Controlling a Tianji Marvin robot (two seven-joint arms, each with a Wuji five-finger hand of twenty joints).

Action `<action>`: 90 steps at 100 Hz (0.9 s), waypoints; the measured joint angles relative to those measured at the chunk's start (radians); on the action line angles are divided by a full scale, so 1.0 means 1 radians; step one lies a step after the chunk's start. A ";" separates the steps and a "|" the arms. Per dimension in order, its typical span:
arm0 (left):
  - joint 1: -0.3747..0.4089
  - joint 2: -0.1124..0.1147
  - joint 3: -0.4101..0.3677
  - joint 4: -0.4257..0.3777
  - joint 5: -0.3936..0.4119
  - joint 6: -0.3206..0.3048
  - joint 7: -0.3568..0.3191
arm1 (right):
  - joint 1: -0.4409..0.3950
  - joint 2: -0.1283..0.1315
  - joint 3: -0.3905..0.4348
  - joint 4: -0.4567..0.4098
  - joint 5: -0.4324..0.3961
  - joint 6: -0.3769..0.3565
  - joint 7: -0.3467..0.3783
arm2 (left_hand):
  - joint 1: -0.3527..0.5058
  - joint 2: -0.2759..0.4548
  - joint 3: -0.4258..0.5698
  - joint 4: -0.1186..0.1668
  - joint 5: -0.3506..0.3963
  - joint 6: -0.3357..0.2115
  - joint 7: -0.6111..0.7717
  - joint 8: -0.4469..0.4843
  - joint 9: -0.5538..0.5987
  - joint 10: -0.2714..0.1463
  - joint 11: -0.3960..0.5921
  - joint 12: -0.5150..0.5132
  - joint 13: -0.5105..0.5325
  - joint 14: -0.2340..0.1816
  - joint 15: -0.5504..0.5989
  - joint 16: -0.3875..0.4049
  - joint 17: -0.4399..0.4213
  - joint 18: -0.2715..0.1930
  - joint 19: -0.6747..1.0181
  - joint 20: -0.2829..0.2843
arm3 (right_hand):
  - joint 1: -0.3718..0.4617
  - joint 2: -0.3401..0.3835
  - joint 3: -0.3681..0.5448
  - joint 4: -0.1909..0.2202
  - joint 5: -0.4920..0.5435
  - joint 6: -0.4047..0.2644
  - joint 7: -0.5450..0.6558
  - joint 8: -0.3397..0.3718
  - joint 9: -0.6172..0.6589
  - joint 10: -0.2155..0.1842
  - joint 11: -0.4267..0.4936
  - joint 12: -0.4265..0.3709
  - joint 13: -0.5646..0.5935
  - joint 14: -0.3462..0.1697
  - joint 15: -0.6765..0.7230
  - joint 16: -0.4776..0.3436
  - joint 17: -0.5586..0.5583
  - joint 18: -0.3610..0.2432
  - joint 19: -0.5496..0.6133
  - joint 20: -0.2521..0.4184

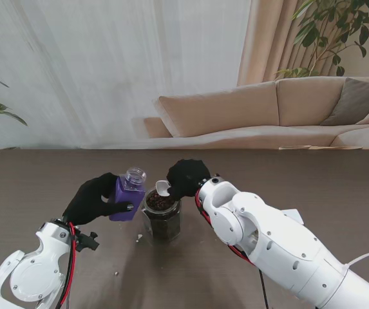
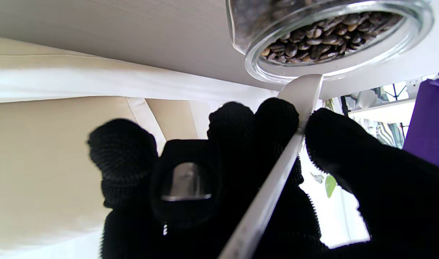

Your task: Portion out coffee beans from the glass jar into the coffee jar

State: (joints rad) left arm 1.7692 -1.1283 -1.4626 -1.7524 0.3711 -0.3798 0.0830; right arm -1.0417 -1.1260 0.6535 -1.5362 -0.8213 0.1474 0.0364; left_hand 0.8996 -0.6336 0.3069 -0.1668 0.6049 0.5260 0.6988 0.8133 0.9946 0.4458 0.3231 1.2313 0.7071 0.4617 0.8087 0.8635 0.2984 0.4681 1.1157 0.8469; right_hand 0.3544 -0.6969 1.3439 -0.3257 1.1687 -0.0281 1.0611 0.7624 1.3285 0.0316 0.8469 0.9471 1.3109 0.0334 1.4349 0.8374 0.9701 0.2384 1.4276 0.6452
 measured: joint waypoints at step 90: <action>0.006 0.000 -0.002 0.000 0.001 -0.002 0.001 | 0.059 0.006 -0.093 0.048 -0.071 -0.084 0.016 | 0.000 0.000 0.000 0.000 0.000 0.000 0.000 0.000 0.000 0.000 0.000 0.000 0.000 0.002 0.000 0.000 0.000 0.000 0.000 0.002 | -0.021 0.002 0.000 0.000 0.000 -0.020 0.000 0.010 -0.001 -0.016 0.001 0.000 0.000 -0.016 -0.009 0.000 0.000 -0.024 0.000 0.000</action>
State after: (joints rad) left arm 1.7757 -1.1282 -1.4646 -1.7523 0.3724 -0.3819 0.0839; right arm -0.9824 -1.1204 0.5605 -1.4881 -0.8927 0.0630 0.0527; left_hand 0.8996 -0.6336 0.3069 -0.1668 0.6049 0.5260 0.6988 0.8133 0.9947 0.4458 0.3231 1.2313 0.7070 0.4638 0.8087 0.8637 0.2981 0.4686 1.1158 0.8486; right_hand 0.3330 -0.6948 1.3440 -0.3257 1.1685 -0.0479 1.0614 0.7726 1.3276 0.0152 0.8475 0.9472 1.3109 0.0175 1.4260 0.8372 0.9701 0.2144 1.4276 0.6453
